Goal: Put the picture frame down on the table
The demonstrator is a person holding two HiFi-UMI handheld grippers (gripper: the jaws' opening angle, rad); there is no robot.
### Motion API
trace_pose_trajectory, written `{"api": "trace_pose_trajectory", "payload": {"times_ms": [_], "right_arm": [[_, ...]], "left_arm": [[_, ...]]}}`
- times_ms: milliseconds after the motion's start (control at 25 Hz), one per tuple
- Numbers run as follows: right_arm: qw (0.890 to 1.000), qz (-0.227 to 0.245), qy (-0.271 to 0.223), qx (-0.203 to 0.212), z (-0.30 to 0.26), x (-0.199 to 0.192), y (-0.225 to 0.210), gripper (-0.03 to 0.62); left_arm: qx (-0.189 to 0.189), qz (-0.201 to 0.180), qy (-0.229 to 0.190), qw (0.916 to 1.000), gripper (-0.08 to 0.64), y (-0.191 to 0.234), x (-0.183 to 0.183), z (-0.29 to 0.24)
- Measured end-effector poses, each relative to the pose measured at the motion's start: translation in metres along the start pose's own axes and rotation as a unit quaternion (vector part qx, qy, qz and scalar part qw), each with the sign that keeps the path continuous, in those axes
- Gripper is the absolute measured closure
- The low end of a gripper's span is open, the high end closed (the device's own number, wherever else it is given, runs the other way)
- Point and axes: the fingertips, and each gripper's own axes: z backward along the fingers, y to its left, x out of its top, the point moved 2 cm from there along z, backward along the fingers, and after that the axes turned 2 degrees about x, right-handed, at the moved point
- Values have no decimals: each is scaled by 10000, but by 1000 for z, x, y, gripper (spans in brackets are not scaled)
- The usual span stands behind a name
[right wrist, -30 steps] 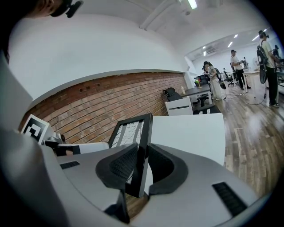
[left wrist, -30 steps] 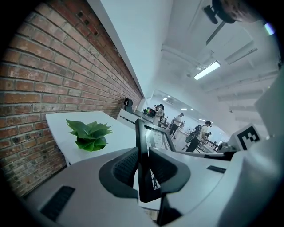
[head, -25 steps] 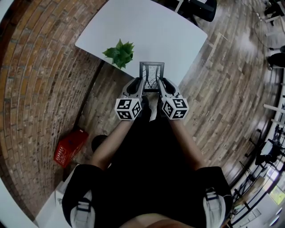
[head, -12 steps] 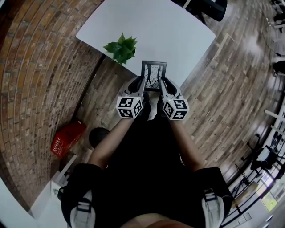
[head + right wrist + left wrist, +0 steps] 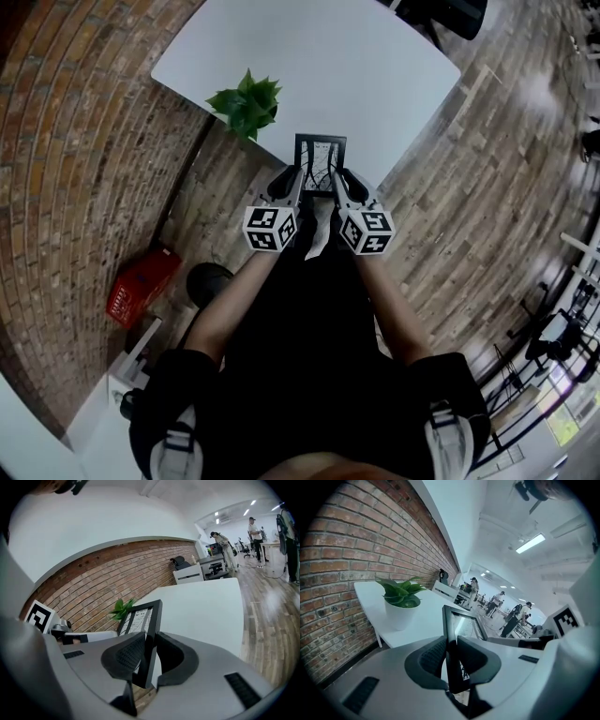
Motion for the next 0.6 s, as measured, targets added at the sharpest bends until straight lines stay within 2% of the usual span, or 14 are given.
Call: {"api": "trace_pose_trajectory", "payload": {"times_ms": [600], "right_arm": [[9993, -195, 326, 13, -36, -20, -28, 520]], "left_arm": [[161, -14, 317, 9994, 480, 20, -19, -39]]}}
